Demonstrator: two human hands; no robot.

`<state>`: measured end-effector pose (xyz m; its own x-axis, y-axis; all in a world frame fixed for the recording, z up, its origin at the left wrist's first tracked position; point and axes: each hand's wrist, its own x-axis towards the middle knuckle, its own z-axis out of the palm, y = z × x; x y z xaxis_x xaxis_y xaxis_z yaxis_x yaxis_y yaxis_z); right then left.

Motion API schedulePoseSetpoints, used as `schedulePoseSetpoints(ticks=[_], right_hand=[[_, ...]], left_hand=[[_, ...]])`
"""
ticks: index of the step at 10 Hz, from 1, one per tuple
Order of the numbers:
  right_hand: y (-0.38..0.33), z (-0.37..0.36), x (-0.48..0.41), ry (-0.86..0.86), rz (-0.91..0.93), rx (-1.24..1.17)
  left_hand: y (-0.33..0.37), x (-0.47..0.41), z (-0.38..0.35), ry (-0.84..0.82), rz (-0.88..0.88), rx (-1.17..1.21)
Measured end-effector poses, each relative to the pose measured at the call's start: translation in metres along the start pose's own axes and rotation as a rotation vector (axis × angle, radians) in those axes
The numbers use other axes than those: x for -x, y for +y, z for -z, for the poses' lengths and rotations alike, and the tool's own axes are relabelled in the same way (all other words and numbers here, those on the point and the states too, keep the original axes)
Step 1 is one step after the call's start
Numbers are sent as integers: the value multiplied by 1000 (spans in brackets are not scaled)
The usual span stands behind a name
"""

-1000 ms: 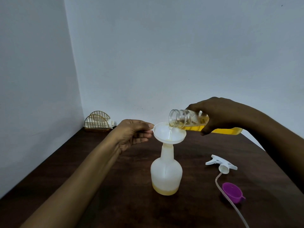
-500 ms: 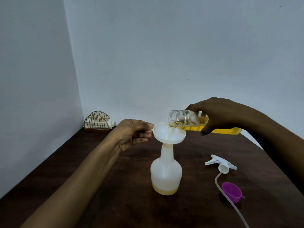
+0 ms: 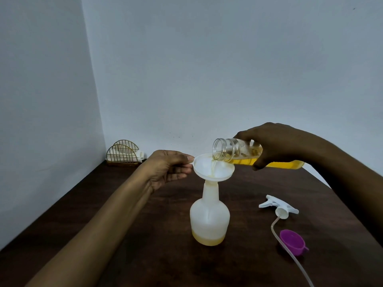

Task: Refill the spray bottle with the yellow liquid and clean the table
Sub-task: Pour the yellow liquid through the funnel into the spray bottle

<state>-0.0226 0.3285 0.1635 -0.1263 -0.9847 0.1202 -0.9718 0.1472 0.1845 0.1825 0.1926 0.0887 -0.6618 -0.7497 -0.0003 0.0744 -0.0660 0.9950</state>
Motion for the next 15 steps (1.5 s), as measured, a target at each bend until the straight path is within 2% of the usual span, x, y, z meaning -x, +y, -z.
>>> schedulePoseSetpoints(ticks=[15], right_hand=[[7, -2, -7, 9, 77, -26]], left_hand=[[1, 0, -2, 12, -7, -31]])
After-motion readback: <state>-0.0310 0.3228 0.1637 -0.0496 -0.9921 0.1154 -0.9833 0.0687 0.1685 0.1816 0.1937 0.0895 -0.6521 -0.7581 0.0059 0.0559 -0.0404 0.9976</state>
